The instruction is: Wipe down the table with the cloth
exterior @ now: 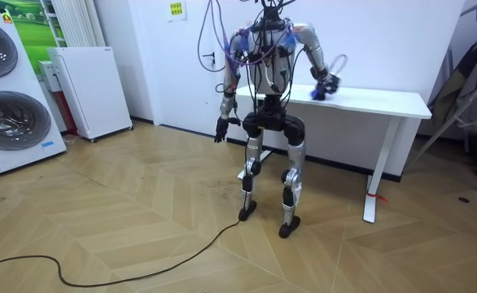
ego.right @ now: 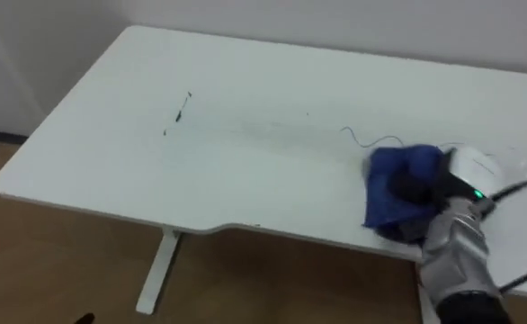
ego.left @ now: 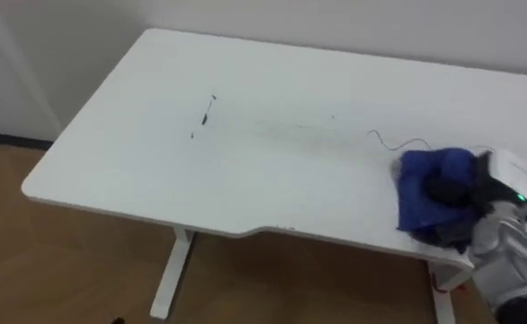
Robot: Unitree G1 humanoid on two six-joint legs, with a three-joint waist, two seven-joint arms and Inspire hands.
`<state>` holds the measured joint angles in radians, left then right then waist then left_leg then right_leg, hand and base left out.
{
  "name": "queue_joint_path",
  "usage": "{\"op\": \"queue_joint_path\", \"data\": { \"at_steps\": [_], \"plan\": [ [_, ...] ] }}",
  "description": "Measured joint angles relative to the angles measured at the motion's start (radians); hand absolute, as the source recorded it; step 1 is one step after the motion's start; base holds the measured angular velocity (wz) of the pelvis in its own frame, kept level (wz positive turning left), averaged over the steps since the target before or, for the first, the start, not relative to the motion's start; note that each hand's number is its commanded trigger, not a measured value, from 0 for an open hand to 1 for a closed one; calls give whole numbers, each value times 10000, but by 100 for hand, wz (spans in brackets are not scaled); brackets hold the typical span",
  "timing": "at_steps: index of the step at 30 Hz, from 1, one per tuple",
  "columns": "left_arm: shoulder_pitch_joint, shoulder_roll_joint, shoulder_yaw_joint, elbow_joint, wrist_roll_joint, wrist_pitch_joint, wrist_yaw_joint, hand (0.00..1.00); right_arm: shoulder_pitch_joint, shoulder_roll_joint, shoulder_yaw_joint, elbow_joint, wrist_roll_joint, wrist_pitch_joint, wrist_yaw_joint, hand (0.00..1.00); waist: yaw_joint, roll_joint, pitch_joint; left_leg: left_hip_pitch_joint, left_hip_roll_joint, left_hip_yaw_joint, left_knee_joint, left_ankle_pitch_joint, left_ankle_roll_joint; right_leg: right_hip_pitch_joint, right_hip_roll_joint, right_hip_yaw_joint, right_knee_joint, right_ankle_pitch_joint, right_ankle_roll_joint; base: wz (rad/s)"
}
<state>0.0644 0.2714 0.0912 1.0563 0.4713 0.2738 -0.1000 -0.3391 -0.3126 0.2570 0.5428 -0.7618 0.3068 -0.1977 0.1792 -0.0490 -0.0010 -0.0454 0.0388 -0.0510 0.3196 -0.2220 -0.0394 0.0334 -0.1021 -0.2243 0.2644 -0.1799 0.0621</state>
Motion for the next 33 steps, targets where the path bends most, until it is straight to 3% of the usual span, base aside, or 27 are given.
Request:
{"op": "queue_joint_path", "data": {
  "at_steps": [3,5,7,10,12,15,16,19,23,25,27,33],
  "plan": [
    [-12,-128,-369,-40,13,115,-80,0,-1025,415,532,-120,-373,97,561,100,593,-239,56,-247,-34,-564,15,104,-92,45,58,-475,-115,-83,-97,49],
    [201,-163,-371,-90,-24,282,-158,0,-1392,443,671,-52,-359,125,693,100,933,-336,106,-329,-90,-896,94,113,-104,204,56,-870,-269,-88,-90,64],
    [505,-155,-362,-92,14,455,-181,0,-1509,438,665,329,-277,40,706,100,1262,-383,97,-378,-196,-1263,99,113,-103,422,33,-1200,-392,-116,-45,76],
    [880,-151,-266,-119,4,453,-218,0,-1516,376,628,1295,-41,-189,778,100,1321,-362,118,-437,-332,-1584,137,114,-100,631,-11,-1386,-449,-180,59,54],
    [947,-142,-138,-131,-2,416,-300,0,-1427,211,290,1963,167,-392,801,100,1225,-324,139,-467,-397,-1753,180,117,-94,743,-10,-1356,-458,-181,61,41],
    [1032,-55,189,-197,-13,210,-341,0,-1238,-516,-89,2482,989,-739,758,100,1202,-318,139,-355,-406,-1724,144,121,-87,908,-22,-1374,-486,-192,78,18],
    [1043,25,249,-204,-36,143,-344,0,-986,-853,-285,2741,1321,-928,636,100,1060,-346,127,-279,-441,-1712,142,122,-85,1096,-24,-1397,-579,-191,78,25],
    [1078,256,306,-198,-76,-25,-359,0,-138,-1293,-1387,3426,2310,-1216,359,100,905,-411,97,-3,-431,-1537,60,133,-62,1350,-34,-1312,-635,-196,85,5],
    [1180,262,576,-195,-63,-148,-369,0,898,-1510,-2681,3639,3528,-1449,71,100,262,-388,67,153,-426,-1385,26,135,-51,1521,-41,-1183,-726,-197,87,-10],
    [1302,249,731,-189,-64,-155,-369,0,1483,-1509,-3297,3771,4101,-1539,-6,100,-58,-322,-28,350,-373,-1147,14,118,-28,1680,-30,-992,-806,-201,95,-23],
    [1301,241,733,-189,-80,-147,-369,0,1771,-1509,-3624,3821,4144,-1569,-115,100,-315,-266,-54,488,-344,-1009,-21,95,-24,1794,-34,-968,-814,-230,141,-25],
    [1290,223,544,-185,-84,-88,-357,0,2141,-1444,-3585,3794,4332,-1453,-683,100,-585,-114,-87,766,-297,-647,88,98,-25,1974,-23,-477,-926,-377,183,-20]
  ]
}}
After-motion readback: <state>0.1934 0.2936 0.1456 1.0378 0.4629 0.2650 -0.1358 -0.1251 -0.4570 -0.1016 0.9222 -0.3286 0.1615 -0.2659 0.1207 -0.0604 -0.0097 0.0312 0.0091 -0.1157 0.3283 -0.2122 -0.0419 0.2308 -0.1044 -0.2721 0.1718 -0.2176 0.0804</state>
